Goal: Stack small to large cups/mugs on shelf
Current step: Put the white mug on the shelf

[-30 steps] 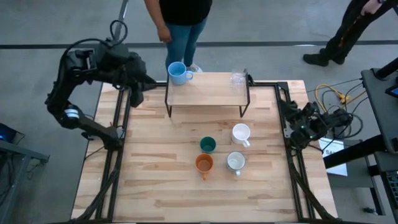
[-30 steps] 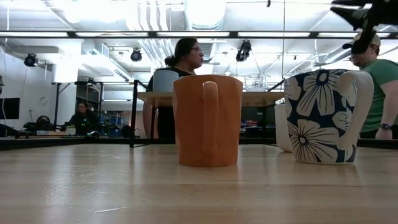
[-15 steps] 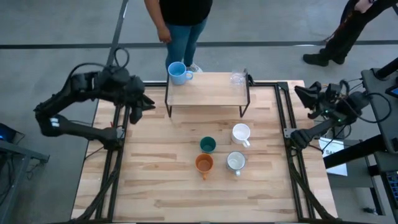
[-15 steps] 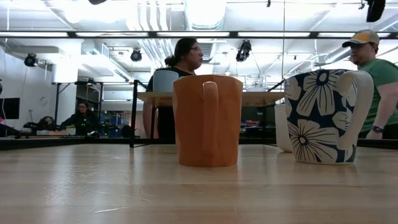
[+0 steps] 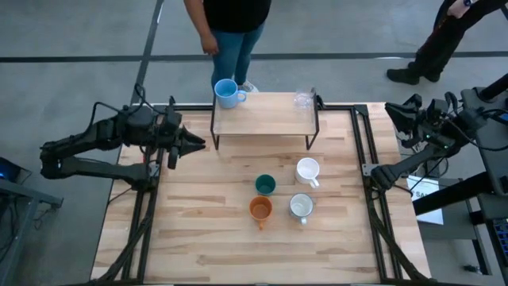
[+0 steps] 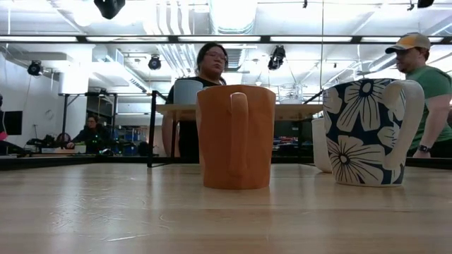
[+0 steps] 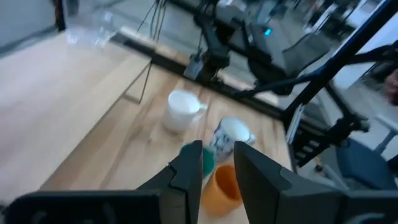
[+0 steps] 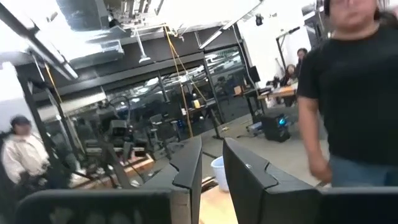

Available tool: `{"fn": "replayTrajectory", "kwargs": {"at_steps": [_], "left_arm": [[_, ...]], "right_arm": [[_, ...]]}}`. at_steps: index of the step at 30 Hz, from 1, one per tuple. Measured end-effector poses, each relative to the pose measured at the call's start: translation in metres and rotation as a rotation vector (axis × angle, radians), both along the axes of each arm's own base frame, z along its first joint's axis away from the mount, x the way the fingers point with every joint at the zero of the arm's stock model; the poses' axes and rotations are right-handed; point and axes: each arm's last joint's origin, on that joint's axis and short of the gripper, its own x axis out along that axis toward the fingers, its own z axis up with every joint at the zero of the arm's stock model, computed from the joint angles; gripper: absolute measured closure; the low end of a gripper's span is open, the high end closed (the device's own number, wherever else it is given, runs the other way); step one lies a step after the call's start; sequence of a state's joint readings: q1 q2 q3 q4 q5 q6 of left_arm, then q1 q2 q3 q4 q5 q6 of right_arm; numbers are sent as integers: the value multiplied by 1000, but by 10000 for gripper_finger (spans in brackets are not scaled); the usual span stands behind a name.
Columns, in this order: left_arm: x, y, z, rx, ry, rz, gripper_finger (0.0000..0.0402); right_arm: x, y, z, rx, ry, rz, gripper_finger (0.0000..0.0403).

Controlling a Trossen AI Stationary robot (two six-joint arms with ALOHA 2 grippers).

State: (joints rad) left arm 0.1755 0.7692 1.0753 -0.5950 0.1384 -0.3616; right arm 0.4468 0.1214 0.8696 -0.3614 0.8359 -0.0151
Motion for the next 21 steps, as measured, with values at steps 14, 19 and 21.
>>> {"fn": "replayTrajectory", "kwargs": {"at_steps": [14, 19, 21], "left_arm": [[29, 5, 21, 117, -484, 0, 324], [40, 8, 30, 203, -601, 19, 324], [43, 8, 34, 213, -610, 21, 324]], "right_arm": [[22, 7, 51, -161, 213, -211, 344], [24, 8, 57, -101, 203, -198, 344], [24, 8, 58, -74, 189, -195, 344]]}}
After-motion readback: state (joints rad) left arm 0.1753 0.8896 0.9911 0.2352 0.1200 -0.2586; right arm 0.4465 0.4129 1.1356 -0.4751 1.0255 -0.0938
